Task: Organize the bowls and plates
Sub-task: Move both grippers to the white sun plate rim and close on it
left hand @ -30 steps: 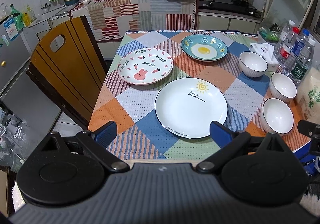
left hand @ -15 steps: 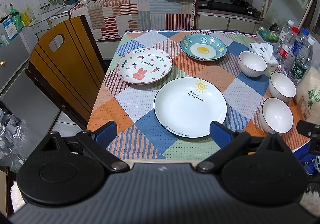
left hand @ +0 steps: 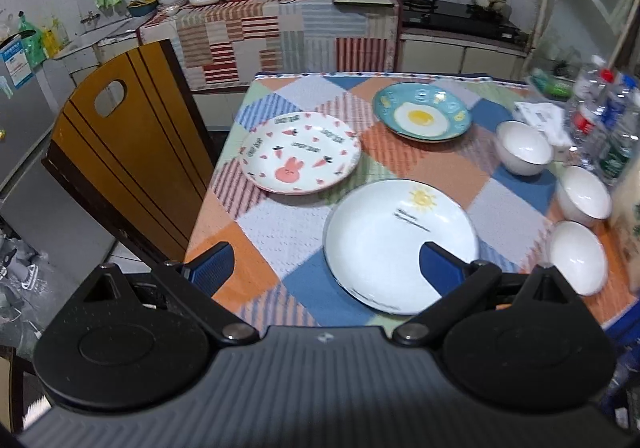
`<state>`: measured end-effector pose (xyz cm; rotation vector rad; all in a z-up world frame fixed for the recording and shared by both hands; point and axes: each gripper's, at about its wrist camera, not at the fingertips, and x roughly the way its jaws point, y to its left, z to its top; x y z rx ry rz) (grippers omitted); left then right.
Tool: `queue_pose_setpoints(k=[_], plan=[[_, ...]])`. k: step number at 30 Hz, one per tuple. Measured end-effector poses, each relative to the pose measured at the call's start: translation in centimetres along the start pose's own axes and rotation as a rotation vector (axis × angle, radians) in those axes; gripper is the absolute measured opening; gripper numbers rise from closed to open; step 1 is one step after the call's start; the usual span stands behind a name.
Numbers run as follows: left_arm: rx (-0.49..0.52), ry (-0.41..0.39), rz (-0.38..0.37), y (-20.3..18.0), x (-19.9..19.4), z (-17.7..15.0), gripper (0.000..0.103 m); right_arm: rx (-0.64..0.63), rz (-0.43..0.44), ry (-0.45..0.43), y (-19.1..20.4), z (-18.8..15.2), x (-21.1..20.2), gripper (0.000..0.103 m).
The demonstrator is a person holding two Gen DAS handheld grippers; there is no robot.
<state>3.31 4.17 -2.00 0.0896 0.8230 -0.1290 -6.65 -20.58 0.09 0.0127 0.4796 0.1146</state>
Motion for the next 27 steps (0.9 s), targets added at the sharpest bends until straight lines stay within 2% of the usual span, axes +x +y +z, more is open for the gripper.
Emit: queue_pose_setpoints(k=[3, 6, 8, 10, 15, 17, 20, 22, 26, 27], plan=[[0.003, 0.0, -0.009, 0.6, 2.5, 0.8, 0.098, -0.017, 0.1, -0.035, -0.4, -0.7, 2.8, 0.099], [0.019, -0.008, -0.03, 1.0, 5.3, 1.2, 0.097, -0.008, 0.143, 0.01, -0.2, -2.0, 6.5, 0.099], [0.035, 0.002, -0.056, 1.1, 7.3, 1.2, 0.093, -0.038, 0.146, 0.056, 0.5, -3.4, 9.2, 0.097], [0.01, 0.026, -0.076, 1.3, 9.4, 1.0, 0.091, -0.044, 0.128, 0.11, 1.0, -5.1, 11.9, 0.091], [-0.031, 0.037, -0.091, 1.8, 13.2, -0.5, 0.089, 0.084, 0.128, 0.232, 0.7, -9.0, 16.7, 0.083], [-0.039, 0.041, -0.095, 2.1, 14.3, -1.1, 0.089, 0.143, 0.158, 0.29, 0.6, -10.1, 17.7, 0.082], [-0.077, 0.034, -0.118, 2.6, 15.6, -2.0, 0.085, 0.174, 0.17, 0.347, 0.5, -10.7, 19.0, 0.08], [-0.109, 0.06, -0.139, 3.0, 16.6, -2.5, 0.084, 0.222, 0.176, 0.392, -0.1, -10.9, 20.0, 0.078], [-0.146, 0.131, -0.168, 3.2, 18.3, -3.1, 0.075, 0.302, 0.196, 0.474, -1.4, -11.1, 21.6, 0.069], [-0.152, 0.15, -0.175, 3.2, 18.7, -3.2, 0.068, 0.305, 0.205, 0.482, -1.5, -11.0, 21.8, 0.067]])
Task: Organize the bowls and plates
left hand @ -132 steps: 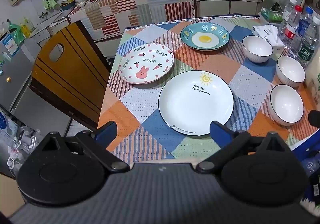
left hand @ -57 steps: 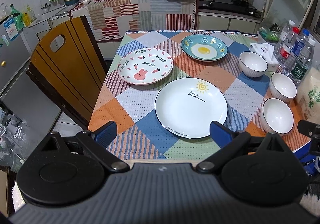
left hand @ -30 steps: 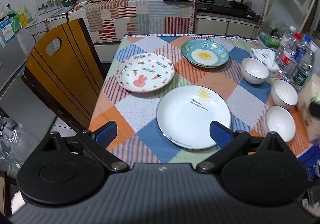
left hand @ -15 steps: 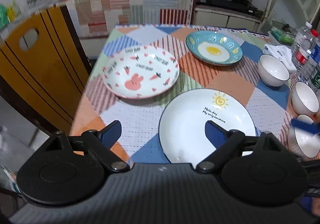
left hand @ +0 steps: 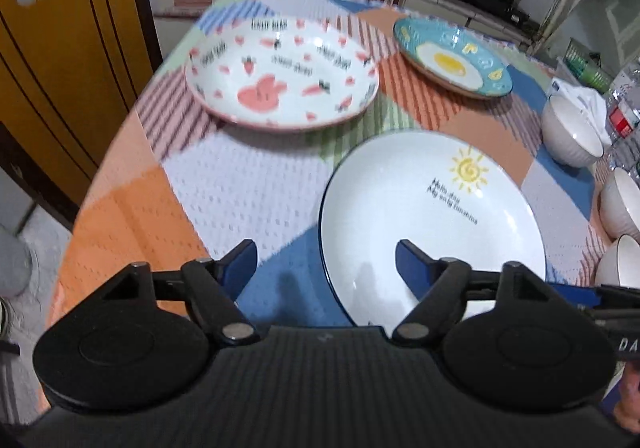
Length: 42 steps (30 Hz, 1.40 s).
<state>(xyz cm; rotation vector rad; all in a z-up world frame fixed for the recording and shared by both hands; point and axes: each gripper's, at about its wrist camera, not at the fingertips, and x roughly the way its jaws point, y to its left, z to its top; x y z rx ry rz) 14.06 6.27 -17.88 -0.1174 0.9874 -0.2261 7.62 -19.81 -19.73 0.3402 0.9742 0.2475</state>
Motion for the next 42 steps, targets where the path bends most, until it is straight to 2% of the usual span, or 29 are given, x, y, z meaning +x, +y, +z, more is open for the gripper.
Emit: queue_pose_setpoints(k=[2, 4, 6, 7, 8, 9, 10, 12, 13, 18, 27, 32, 42], plan=[[-0.014, 0.045, -0.019, 0.1, 0.8, -0.2, 0.061, 0.011, 0.015, 0.024, -0.4, 0.3, 0.6, 0.06], [-0.026, 0.081, -0.024, 0.1, 1.5, -0.4, 0.06, 0.04, 0.016, 0.044, -0.9, 0.5, 1.3, 0.051], [-0.03, 0.102, -0.022, 0.0, 1.8, -0.7, 0.051, 0.048, -0.017, 0.028, -1.1, 0.5, 1.5, 0.031], [-0.028, 0.109, -0.019, 0.0, 2.0, -0.8, 0.049, 0.033, -0.042, 0.013, -1.2, 0.6, 1.4, 0.022], [-0.029, 0.12, -0.018, 0.0, 2.2, -0.8, 0.045, 0.02, -0.052, 0.001, -1.2, 0.6, 1.4, 0.02], [-0.034, 0.13, -0.02, 0.0, 2.3, -0.9, 0.039, 0.027, -0.05, -0.003, -1.4, 0.8, 1.6, 0.02], [-0.041, 0.133, -0.029, 0.1, 2.4, -1.0, 0.039, 0.042, -0.043, -0.004, -1.7, 1.0, 1.7, 0.019], [-0.042, 0.136, -0.049, 0.0, 2.4, -0.9, 0.027, 0.057, -0.033, -0.007, -2.1, 1.1, 1.9, 0.018], [-0.041, 0.137, -0.059, -0.1, 2.4, -0.9, 0.025, 0.062, -0.029, -0.01, -2.2, 1.0, 2.0, 0.018], [-0.023, 0.124, -0.071, -0.6, 2.7, -1.0, 0.025, 0.099, 0.009, -0.021, -2.9, 1.1, 2.4, 0.021], [-0.017, 0.124, -0.084, -0.6, 2.0, -0.9, 0.021, 0.038, 0.024, -0.072, -2.6, 0.7, 1.8, 0.019], [-0.063, 0.133, -0.108, -1.2, 1.0, -0.9, 0.021, 0.026, 0.034, -0.083, -2.9, 1.7, 0.4, 0.019], [0.001, 0.087, -0.131, -5.2, -0.7, 1.7, 0.022, 0.016, 0.044, -0.092, -4.9, 5.0, -2.8, 0.019]])
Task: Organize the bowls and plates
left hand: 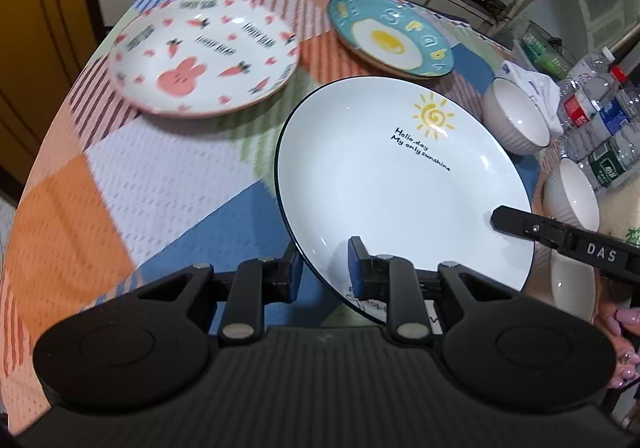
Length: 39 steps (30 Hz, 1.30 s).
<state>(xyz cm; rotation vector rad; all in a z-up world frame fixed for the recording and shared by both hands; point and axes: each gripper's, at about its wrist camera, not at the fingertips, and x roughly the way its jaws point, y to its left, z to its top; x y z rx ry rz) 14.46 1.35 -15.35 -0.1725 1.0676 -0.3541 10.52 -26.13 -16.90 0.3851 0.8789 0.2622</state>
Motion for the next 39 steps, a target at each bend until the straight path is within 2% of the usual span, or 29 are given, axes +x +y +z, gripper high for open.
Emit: queue_pose_setpoints(k=[12, 19, 26, 29, 33, 36, 39], plan=[[0.02, 0.054, -0.031, -2.8, 4.1, 2.9, 0.022, -0.004, -0.052, 0.05, -3.5, 3.2, 0.1, 0.019], [0.021, 0.068, -0.005, -3.2, 6.2, 3.9, 0.022, -0.029, -0.079, 0.09, -4.4, 4.0, 2.0, 0.019], [0.003, 0.07, -0.002, -3.0, 7.5, 3.7, 0.022, -0.028, -0.096, 0.128, -5.3, 4.8, 3.8, 0.019], [-0.021, 0.074, -0.027, -2.6, 7.6, 3.6, 0.022, -0.056, -0.103, 0.129, -5.1, 5.1, 3.8, 0.019], [-0.066, 0.114, -0.09, -2.2, 8.0, 2.9, 0.021, -0.09, -0.16, 0.197, -5.1, 5.4, 4.4, 0.021], [-0.046, 0.113, -0.08, -2.6, 8.3, 2.2, 0.021, -0.036, -0.191, 0.233, -5.9, 5.5, 5.3, 0.022], [-0.021, 0.097, -0.066, -2.9, 8.0, 1.9, 0.021, -0.067, -0.209, 0.227, -5.4, 5.2, 5.3, 0.023]])
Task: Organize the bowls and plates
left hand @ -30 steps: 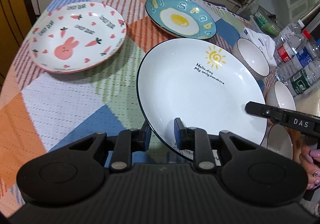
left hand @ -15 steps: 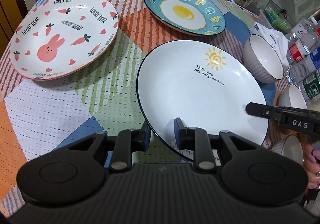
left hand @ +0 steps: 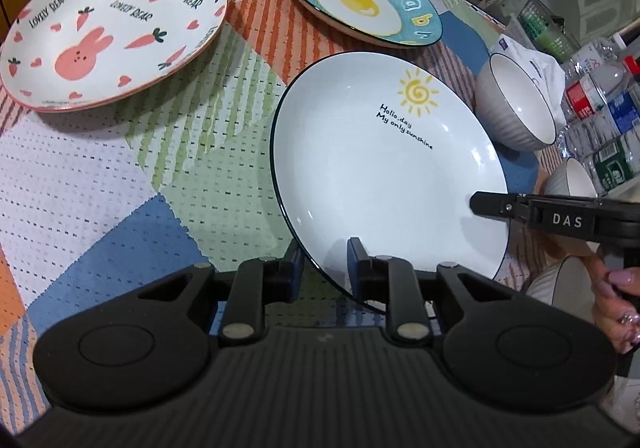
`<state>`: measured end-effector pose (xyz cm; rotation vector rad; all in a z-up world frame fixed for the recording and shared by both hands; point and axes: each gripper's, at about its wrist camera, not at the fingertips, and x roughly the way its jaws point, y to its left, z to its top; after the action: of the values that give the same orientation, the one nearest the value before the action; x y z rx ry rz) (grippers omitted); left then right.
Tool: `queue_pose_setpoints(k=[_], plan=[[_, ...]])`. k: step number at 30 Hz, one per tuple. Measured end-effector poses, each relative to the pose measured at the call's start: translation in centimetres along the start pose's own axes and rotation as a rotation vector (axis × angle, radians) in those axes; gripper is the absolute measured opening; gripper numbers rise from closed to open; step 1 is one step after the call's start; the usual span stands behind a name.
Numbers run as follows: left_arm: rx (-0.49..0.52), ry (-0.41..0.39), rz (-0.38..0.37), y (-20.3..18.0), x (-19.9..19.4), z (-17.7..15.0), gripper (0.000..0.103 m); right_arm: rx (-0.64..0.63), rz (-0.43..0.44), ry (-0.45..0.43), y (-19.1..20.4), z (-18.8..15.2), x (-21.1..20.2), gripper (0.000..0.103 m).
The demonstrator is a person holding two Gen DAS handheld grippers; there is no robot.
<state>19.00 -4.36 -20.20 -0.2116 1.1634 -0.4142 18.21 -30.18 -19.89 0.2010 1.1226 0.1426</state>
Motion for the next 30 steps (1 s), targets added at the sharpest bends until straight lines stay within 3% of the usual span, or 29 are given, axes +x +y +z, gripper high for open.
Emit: queue_pose_setpoints(k=[8, 17, 23, 30], plan=[[0.045, -0.019, 0.029, -0.5, -2.8, 0.3, 0.021, -0.022, -0.037, -0.014, 0.8, -0.4, -2.2, 0.026], [0.141, -0.026, 0.124, -2.0, -7.1, 0.2, 0.021, -0.034, 0.033, -0.082, 2.1, -1.9, -6.9, 0.029], [0.105, -0.034, 0.126, -2.1, -9.9, -0.8, 0.022, -0.095, 0.067, -0.122, 4.1, -2.7, -9.2, 0.034], [0.128, -0.08, 0.182, -2.5, -13.6, -2.0, 0.022, -0.157, 0.109, -0.184, 6.4, -3.9, -12.2, 0.035]])
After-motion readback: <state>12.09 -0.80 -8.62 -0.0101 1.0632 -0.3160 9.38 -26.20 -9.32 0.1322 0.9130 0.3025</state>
